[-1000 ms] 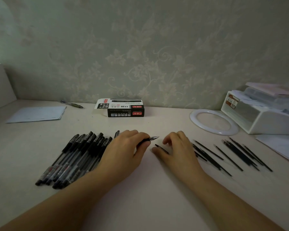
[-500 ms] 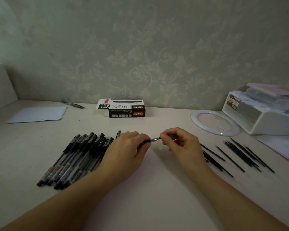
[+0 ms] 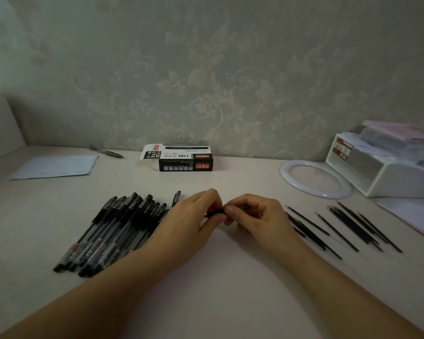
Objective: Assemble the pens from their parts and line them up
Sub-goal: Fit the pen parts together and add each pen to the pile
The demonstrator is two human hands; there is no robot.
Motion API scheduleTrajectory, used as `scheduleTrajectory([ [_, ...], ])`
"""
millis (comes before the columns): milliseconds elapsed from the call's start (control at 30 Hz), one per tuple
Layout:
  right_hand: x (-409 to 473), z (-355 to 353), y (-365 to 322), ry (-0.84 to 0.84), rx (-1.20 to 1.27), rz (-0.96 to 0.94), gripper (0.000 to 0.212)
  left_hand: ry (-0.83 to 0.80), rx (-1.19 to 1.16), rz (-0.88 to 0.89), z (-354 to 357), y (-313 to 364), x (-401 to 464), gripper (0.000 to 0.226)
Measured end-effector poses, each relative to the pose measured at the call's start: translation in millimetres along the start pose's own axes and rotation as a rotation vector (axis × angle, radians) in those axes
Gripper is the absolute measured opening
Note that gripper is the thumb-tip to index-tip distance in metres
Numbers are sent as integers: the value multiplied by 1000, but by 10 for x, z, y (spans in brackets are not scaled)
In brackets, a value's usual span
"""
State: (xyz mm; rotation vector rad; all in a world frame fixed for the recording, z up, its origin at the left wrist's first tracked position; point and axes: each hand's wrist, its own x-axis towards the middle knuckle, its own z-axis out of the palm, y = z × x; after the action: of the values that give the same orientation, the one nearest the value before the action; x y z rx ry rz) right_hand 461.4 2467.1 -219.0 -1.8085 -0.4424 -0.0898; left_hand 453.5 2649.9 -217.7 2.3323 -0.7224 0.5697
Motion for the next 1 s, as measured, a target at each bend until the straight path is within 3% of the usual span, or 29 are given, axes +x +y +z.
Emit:
scheduleTrajectory([
  [667,-18,2,-32,-32,17,69,29,-15,-67,25,-64,47,-12,16],
  [833,-6,11,-11,-31,16,47,29,-16,-39,-3,-43,97,-4,18],
  [1000,18,37,13,74,-53,9,21,-29,58,-77,48,252,-9,6],
])
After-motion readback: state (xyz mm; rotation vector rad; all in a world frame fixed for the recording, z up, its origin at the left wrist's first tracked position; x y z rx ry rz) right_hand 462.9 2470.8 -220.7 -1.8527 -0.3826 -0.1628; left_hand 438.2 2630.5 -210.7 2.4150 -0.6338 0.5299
